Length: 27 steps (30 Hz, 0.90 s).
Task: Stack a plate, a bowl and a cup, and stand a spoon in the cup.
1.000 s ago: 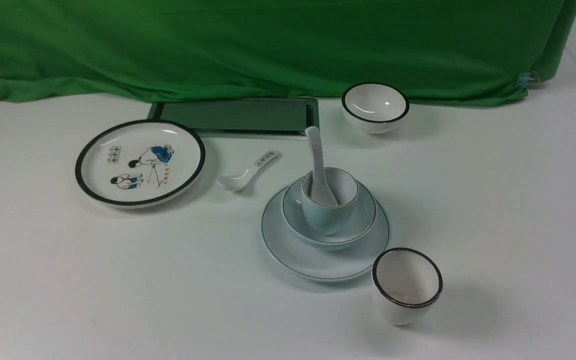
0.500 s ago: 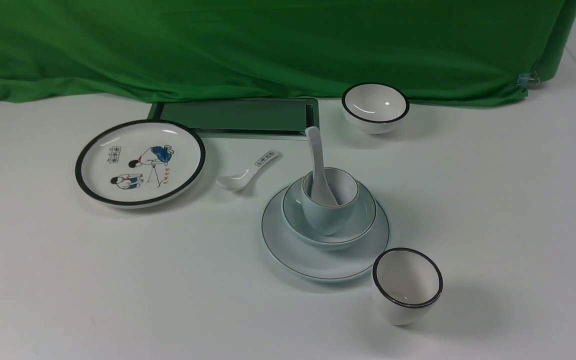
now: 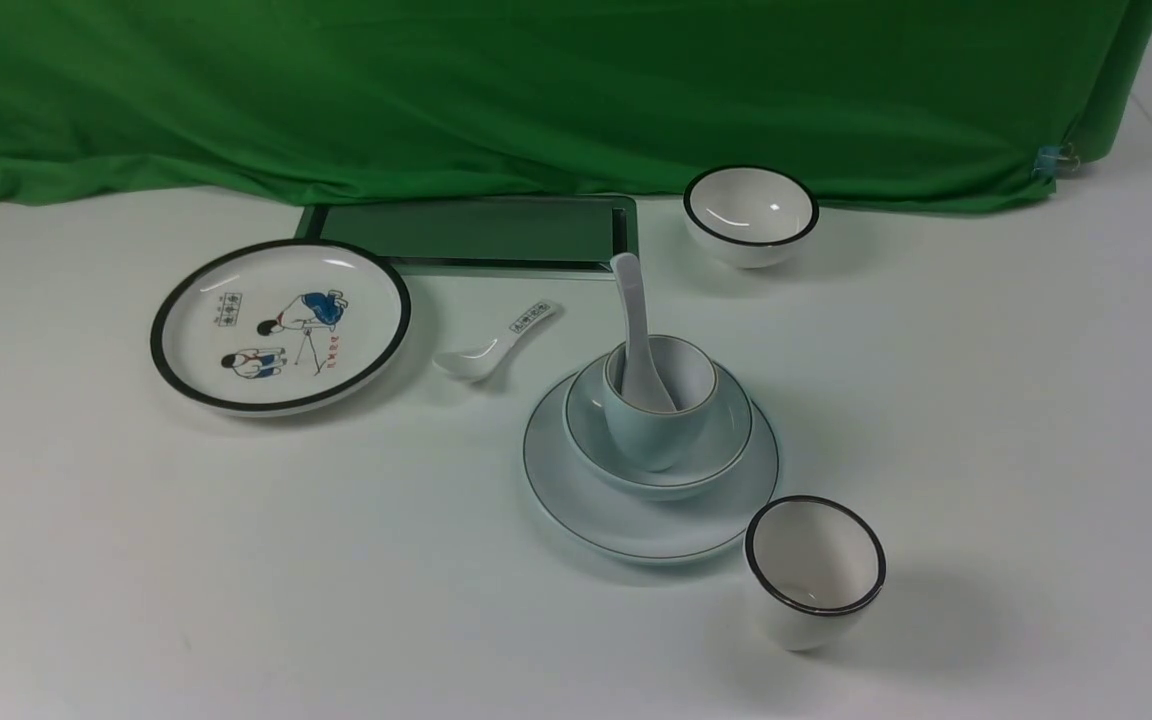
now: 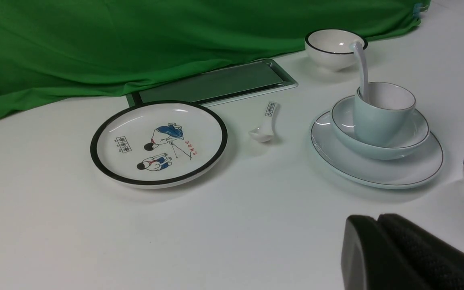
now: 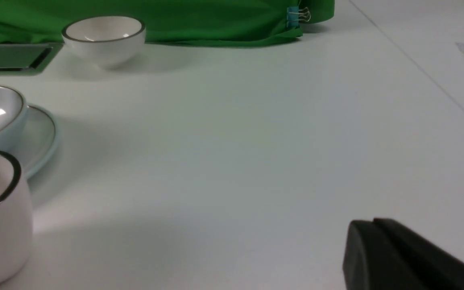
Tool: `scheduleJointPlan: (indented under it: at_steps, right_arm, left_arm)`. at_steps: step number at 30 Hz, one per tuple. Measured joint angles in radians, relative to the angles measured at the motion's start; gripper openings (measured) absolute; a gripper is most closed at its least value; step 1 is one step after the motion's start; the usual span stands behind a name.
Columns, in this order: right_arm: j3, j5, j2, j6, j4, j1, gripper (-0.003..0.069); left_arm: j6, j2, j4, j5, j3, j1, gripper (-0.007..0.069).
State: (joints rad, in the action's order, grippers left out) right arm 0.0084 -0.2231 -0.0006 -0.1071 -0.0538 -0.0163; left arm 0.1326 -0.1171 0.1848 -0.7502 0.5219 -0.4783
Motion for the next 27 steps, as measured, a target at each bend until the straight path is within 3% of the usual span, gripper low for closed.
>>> scheduleJointPlan:
  at_steps: [15,21,25,27]
  right_arm:
    - [0.0,0.0,0.0,0.0,0.0,0.001,0.0059]
    - [0.0,0.0,0.0,0.0,0.0,0.001,0.0076]
    - [0.0,0.0,0.0,0.0,0.0,0.001,0.0092]
    - [0.0,0.0,0.0,0.0,0.0,0.001,0.0102]
  left_arm:
    - [0.0,0.0,0.0,0.005,-0.005,0.0,-0.0029]
    - [0.0,0.001,0.004,0.118,-0.073,0.017,-0.0029]
    - [-0.01,0.001,-0.05,0.308,-0.161,0.16,-0.0029]
    - [-0.075,0.002,-0.154,0.465,-0.232,0.283,-0.0029]
